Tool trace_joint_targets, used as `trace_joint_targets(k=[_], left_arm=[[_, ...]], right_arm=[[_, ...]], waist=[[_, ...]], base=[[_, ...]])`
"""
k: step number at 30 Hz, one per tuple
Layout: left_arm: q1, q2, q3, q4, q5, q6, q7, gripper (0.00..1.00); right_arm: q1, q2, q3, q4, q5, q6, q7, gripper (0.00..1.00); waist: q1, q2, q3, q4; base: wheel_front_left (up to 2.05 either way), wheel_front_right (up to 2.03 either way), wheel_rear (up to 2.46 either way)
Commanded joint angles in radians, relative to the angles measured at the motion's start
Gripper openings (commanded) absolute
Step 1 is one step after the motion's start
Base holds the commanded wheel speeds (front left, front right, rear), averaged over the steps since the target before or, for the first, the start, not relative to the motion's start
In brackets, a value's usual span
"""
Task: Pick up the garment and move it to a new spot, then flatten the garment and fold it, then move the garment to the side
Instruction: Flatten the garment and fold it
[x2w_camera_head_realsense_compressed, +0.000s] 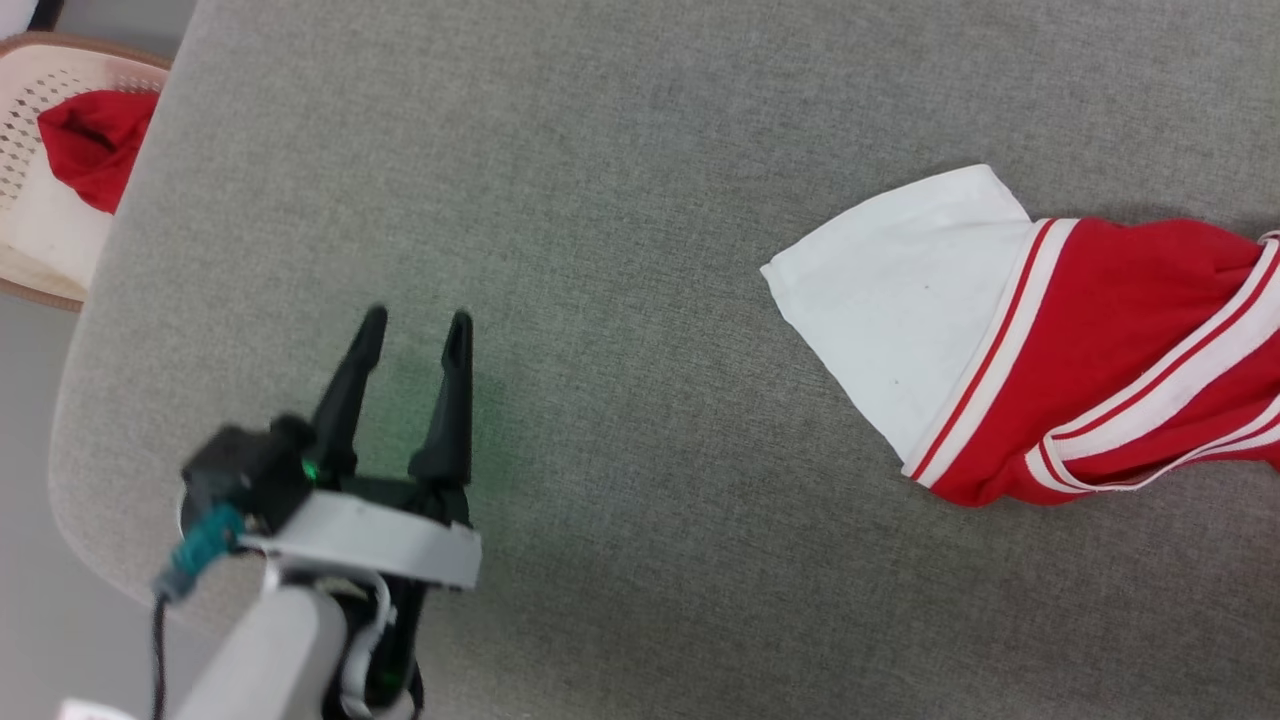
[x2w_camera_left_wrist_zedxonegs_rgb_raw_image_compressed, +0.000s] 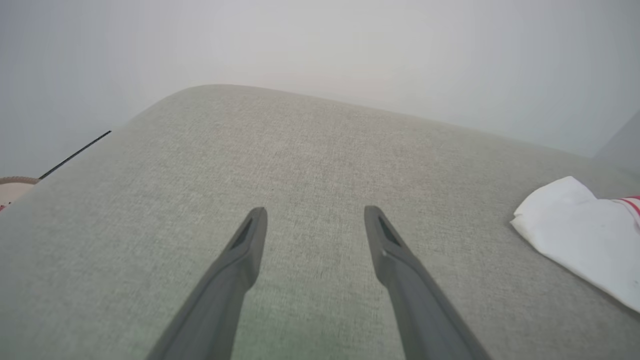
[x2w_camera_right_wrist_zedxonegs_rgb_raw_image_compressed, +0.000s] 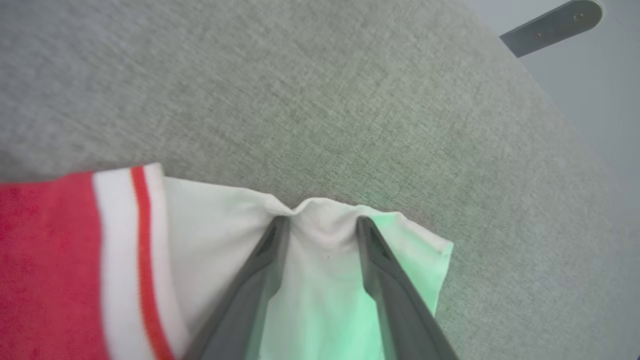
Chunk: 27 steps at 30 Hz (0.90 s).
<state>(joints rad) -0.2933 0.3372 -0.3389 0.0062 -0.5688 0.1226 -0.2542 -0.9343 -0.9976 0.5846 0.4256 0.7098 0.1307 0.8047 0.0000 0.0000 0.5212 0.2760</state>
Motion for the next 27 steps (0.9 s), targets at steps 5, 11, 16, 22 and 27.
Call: trace_joint_targets(k=[5,11,16,22,27], left_arm=[[-0.128,0.068,-0.025,-0.042,0.009,-0.070,0.100,1.00],[-0.332,0.122,-0.137,-0.045,-0.077,-0.205,0.429,1.00],[-0.480,0.147,-0.268,-0.024,-0.188,-0.248,0.704,1.00],[-0.676,0.139,-0.471,0.041,-0.336,-0.254,0.951,1.00],[-0.780,0.097,-0.592,0.101,-0.450,-0.254,1.028,1.00]], right_arm=[[0.012,0.040,0.067,0.055,0.003,0.000,-0.011,0.00],[-0.012,0.053,0.085,0.084,0.011,0.000,-0.035,0.00],[-0.024,0.060,0.098,0.096,0.019,-0.001,-0.040,0.00],[-0.054,0.068,0.118,0.106,0.024,-0.001,-0.042,0.00],[-0.070,0.073,0.130,0.113,0.027,-0.001,-0.047,0.00]], waist=[[0.0000,0.0000,-0.003,-0.003],[0.0000,0.0000,-0.003,-0.005],[0.0000,0.0000,0.003,-0.010],[0.0000,0.0000,0.022,-0.018],[0.0000,0.0000,0.031,-0.027]], base=[[0.00,0.00,0.00],[0.00,0.00,0.00],[0.00,0.00,0.00],[0.00,0.00,0.00],[0.00,0.00,0.00]])
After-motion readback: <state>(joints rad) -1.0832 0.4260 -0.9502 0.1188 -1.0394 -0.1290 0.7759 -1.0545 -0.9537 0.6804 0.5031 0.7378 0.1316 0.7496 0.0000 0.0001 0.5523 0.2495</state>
